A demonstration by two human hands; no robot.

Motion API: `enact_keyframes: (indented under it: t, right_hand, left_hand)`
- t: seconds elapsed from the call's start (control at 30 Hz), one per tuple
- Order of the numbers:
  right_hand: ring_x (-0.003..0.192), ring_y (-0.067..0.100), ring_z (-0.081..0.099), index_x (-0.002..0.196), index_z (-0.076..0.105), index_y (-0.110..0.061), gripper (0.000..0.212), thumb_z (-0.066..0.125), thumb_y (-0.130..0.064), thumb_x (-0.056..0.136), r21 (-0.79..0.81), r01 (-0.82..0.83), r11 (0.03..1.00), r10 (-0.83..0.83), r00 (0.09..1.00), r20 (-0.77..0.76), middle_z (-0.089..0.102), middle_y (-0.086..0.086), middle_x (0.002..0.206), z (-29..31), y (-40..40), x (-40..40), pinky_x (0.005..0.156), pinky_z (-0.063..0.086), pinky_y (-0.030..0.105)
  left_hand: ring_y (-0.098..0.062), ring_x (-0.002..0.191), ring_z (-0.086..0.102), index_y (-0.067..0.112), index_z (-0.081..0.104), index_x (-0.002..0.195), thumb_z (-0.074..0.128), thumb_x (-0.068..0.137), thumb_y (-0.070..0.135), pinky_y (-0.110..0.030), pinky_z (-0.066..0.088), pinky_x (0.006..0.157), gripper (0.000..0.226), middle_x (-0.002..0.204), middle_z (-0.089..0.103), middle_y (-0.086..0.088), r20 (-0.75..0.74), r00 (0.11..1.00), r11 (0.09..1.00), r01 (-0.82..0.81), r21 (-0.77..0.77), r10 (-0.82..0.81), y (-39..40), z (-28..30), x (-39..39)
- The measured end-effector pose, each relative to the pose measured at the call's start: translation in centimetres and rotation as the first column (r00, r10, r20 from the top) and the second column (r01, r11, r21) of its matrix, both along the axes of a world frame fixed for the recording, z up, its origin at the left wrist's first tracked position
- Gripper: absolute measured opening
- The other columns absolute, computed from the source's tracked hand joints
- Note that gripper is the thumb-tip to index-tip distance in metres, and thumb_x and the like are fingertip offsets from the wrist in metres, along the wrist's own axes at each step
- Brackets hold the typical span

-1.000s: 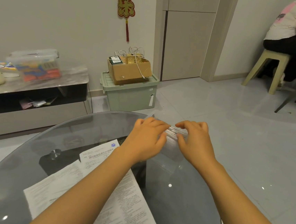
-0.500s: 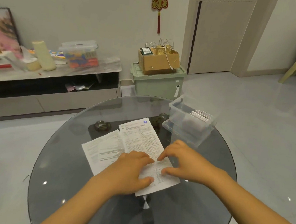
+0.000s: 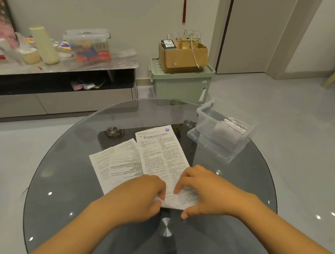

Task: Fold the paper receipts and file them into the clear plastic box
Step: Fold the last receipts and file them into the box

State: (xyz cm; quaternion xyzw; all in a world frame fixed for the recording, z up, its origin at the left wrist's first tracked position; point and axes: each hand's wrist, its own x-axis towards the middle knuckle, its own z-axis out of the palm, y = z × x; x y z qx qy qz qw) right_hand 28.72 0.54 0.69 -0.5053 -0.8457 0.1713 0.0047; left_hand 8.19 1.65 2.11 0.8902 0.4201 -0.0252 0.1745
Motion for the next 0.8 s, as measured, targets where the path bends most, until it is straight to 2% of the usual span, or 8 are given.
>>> enact_keyframes:
  t: [0.13,0.23,0.33,0.47,0.57,0.63,0.7,0.8]
  right_hand:
    - [0.11,0.009,0.041,0.115,0.058,-0.028,0.041,0.064,-0.048,0.08,-0.033,0.03,0.999,-0.032,0.998,-0.06,0.05,-0.009,0.12,0.3,0.3,-0.1,0.093,0.042,0.027]
    - [0.09,0.016,0.059,0.099,0.064,-0.015,0.027,0.06,-0.037,0.084,-0.065,0.126,0.99,-0.136,0.97,-0.2,0.064,0.0,0.101,1.0,0.7,0.0,0.08,0.05,0.038]
    - [0.085,0.016,0.065,0.1,0.067,-0.014,0.025,0.062,-0.033,0.086,-0.16,0.169,0.973,-0.215,0.914,-0.345,0.069,0.0,0.099,1.9,0.8,0.0,0.075,0.053,0.037]
    - [0.088,0.01,0.067,0.098,0.069,-0.017,0.019,0.067,-0.03,0.084,-0.283,0.207,0.936,-0.326,0.811,-0.485,0.071,-0.005,0.098,2.6,1.1,0.3,0.075,0.057,0.031]
    - [0.085,0.013,0.07,0.097,0.067,-0.013,0.018,0.067,-0.025,0.084,-0.423,0.285,0.86,-0.505,0.589,-0.63,0.072,-0.001,0.093,2.3,1.3,0.1,0.074,0.058,0.033]
    - [0.08,0.017,0.07,0.106,0.062,-0.007,0.023,0.064,-0.02,0.087,-0.525,0.327,0.786,-0.617,0.352,-0.704,0.073,0.004,0.091,2.0,1.5,-0.3,0.067,0.058,0.032]
    - [0.076,0.015,0.07,0.117,0.054,-0.008,0.032,0.063,-0.017,0.088,-0.574,0.359,0.736,-0.664,0.221,-0.714,0.073,0.005,0.089,1.4,1.6,-0.8,0.063,0.056,0.025]
    - [0.084,0.015,0.068,0.131,0.037,-0.019,0.058,0.069,-0.018,0.083,-0.488,0.483,0.727,-0.674,0.368,-0.64,0.068,0.001,0.094,0.2,1.9,-1.1,0.073,0.055,0.026]
  left_hand:
    - [-0.01,0.081,0.055,0.026,0.054,0.087,0.051,0.088,0.026,-0.027,0.047,0.071,0.003,0.09,0.06,0.008,0.193,0.968,0.986,-0.143,-0.089,0.158,1.0,0.6,-0.9]
    - [-0.009,0.072,0.055,0.025,0.055,0.076,0.054,0.085,0.022,-0.025,0.045,0.068,0.009,0.077,0.061,0.007,0.396,0.855,0.937,-0.256,-0.237,0.334,1.9,1.1,-1.6]
    - [-0.01,0.085,0.063,0.01,0.062,0.089,0.057,0.074,0.038,-0.034,0.048,0.087,0.032,0.087,0.068,0.007,0.52,0.729,0.86,-0.19,-0.473,0.446,2.5,1.5,-2.2]
    - [-0.004,0.099,0.065,0.027,0.063,0.111,0.07,0.077,0.041,-0.032,0.05,0.093,0.037,0.107,0.069,0.016,0.439,0.775,0.819,-0.17,-0.548,0.454,2.7,0.9,-2.4]
    - [0.0,0.095,0.065,0.032,0.062,0.105,0.071,0.083,0.026,-0.028,0.052,0.089,0.025,0.105,0.069,0.019,0.412,0.78,0.841,-0.257,-0.475,0.471,3.1,0.0,-2.2]
    - [-0.003,0.091,0.067,0.03,0.063,0.104,0.068,0.085,0.023,-0.028,0.055,0.084,0.021,0.102,0.071,0.015,0.432,0.713,0.799,-0.304,-0.519,0.552,3.3,-0.5,-2.1]
    - [-0.007,0.09,0.068,0.028,0.061,0.105,0.066,0.086,0.023,-0.033,0.056,0.084,0.02,0.104,0.071,0.011,0.432,0.652,0.754,-0.353,-0.553,0.623,3.5,-1.0,-2.0]
    - [-0.012,0.088,0.066,0.023,0.051,0.107,0.067,0.085,0.026,-0.035,0.056,0.079,0.027,0.104,0.067,0.007,0.38,0.63,0.726,-0.489,-0.483,0.677,3.8,-1.8,-1.7]
